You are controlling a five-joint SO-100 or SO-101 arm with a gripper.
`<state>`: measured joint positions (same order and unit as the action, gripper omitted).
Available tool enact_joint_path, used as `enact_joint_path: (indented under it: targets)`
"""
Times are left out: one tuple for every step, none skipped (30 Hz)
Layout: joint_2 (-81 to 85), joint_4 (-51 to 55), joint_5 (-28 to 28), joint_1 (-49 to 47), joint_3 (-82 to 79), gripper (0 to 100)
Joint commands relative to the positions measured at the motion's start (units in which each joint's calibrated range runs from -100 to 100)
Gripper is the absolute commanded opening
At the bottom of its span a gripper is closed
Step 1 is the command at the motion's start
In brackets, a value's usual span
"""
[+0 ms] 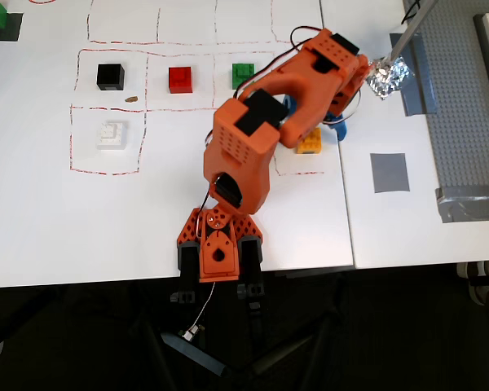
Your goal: Grab the block and put it in the grey marker
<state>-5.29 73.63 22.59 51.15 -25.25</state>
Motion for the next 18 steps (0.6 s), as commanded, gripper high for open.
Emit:
enact_joint_path:
  targets:
    - [2.6,-1.2,0.6,0.5,0.7,31]
    - [2.4,-1.8,0.6,0.7,0.1,29]
    - [2.4,-2.4,0.6,0.9,-0.5,28]
    - [2.5,-3.3,0.5,1.0,-1.1,26]
    - [2.7,-4.2,0.2,1.4,-1.9,19]
    - [3.0,-5.1,0.0,1.6,-2.5,11]
    - [3.2,-5.6,-0.2,1.7,-2.9,8]
    - [3.3,-5.9,-0.5,1.8,-3.2,4]
    - [3.7,-6.1,-0.8,1.8,-3.5,0]
    - [4.0,-6.2,-0.8,1.8,-3.7,0]
    - [4.2,-6.2,-1.0,1.8,-3.7,0]
    - [4.6,-6.2,-1.3,1.9,-3.6,0]
    - [4.9,-6.2,-1.6,2.0,-3.3,0]
    - [5.4,-6.0,-2.3,2.2,-2.9,0]
    - [6.0,-5.6,-3.6,2.3,-2.1,0]
    - [6.7,-5.1,-5.4,2.3,-1.5,0]
    - [7.7,-4.7,-7.7,2.3,-0.8,0]
    - [8.8,-4.3,-10.1,2.3,-0.1,0]
